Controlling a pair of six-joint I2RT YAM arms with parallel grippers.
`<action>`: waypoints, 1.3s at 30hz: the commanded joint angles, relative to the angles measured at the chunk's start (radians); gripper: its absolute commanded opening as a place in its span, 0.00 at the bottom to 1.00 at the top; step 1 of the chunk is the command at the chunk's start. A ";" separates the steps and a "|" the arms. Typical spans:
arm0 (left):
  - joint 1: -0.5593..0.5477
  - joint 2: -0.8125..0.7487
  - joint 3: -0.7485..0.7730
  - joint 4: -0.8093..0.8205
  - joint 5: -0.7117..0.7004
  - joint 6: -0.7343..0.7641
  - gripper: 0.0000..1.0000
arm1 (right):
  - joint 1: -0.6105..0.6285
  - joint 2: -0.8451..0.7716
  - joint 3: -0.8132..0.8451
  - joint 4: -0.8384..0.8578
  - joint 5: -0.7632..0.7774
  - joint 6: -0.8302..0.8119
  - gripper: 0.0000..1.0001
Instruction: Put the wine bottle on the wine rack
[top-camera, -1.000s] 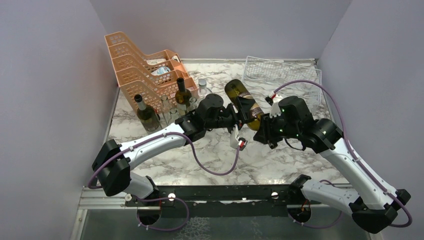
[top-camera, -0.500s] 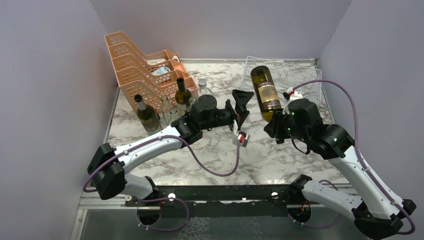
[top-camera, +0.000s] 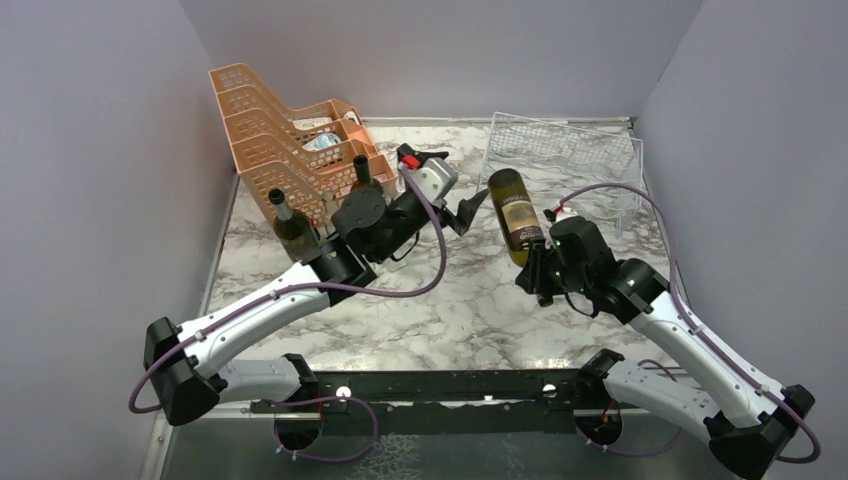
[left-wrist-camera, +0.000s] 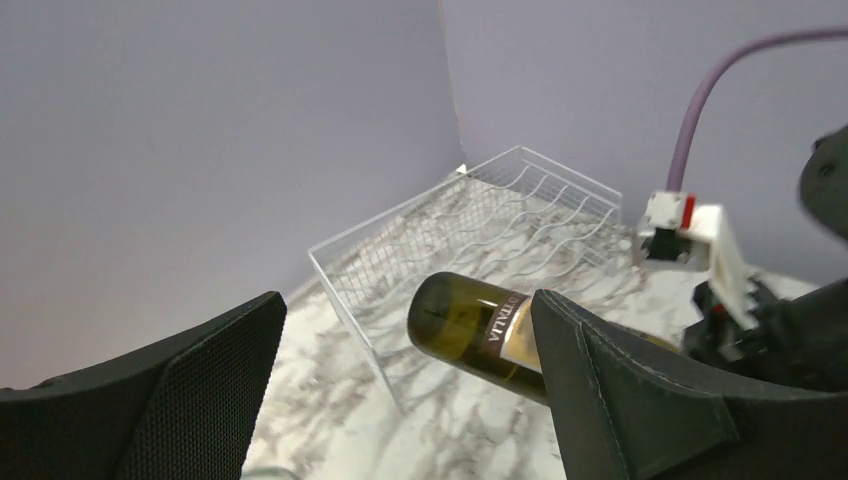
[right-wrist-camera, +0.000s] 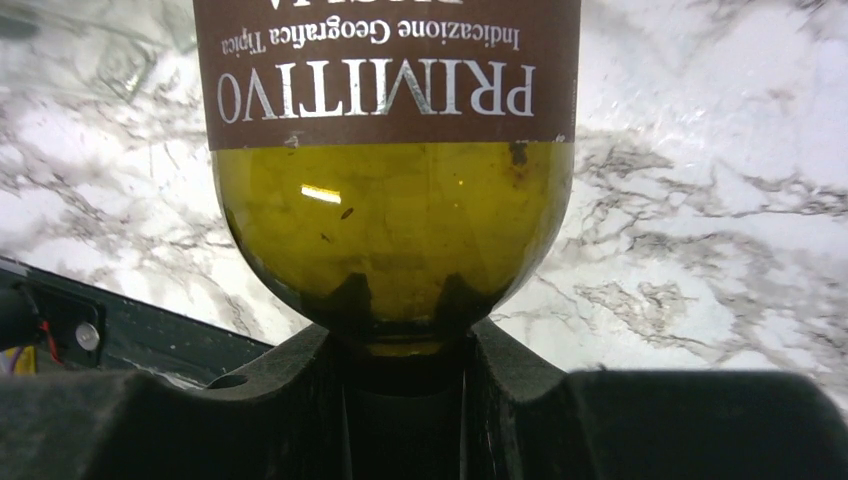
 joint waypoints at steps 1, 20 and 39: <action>0.000 -0.073 -0.035 -0.164 -0.118 -0.353 0.99 | 0.000 -0.012 -0.068 0.217 -0.053 0.032 0.01; 0.000 -0.374 -0.253 -0.344 -0.118 -0.441 0.99 | 0.000 0.159 -0.241 0.392 0.158 0.196 0.01; 0.000 -0.380 -0.200 -0.387 0.036 -0.421 0.99 | 0.000 0.319 -0.200 0.519 0.135 0.223 0.01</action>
